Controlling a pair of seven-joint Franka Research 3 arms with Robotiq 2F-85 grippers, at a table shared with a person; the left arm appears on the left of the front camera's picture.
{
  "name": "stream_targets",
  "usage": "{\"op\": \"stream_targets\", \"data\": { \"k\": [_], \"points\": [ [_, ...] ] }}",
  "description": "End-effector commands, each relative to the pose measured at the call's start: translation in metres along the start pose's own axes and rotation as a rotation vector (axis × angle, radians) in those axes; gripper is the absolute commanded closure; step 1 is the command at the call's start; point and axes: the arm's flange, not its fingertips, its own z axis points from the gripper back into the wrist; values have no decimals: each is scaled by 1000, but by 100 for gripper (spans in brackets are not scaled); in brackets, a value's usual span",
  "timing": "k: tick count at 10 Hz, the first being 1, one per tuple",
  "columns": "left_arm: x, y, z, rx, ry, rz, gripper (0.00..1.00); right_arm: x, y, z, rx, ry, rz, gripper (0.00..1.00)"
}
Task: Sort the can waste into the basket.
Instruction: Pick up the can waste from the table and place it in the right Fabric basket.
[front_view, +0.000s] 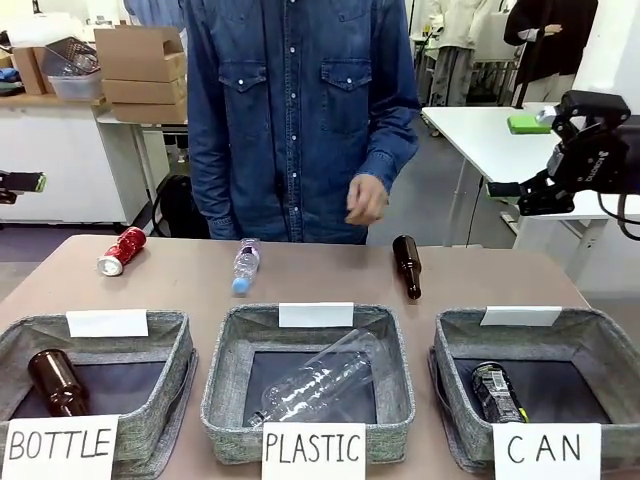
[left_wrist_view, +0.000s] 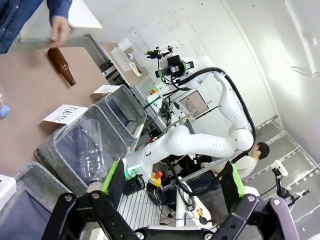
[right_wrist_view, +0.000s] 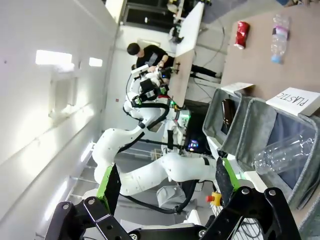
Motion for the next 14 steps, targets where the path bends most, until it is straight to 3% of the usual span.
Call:
{"op": "stream_targets", "data": {
  "k": [1,7,8,12,13,14],
  "points": [
    [2,-2,-1,-17,-9,-22,0,0,2,2,-1,8,18,0],
    [0,0,0,0,0,0,0,0,2,2,-1,8,18,0],
    [8,-9,-8,183,107,9,0,0,2,2,-1,8,18,0],
    [61,49,-36,1006,255,168,0,0,2,2,-1,8,18,0],
    [66,59,-37,1060,302,185,0,0,2,2,-1,8,18,0],
    [73,58,-33,1013,156,127,0,0,2,2,-1,8,18,0]
  ]
}}
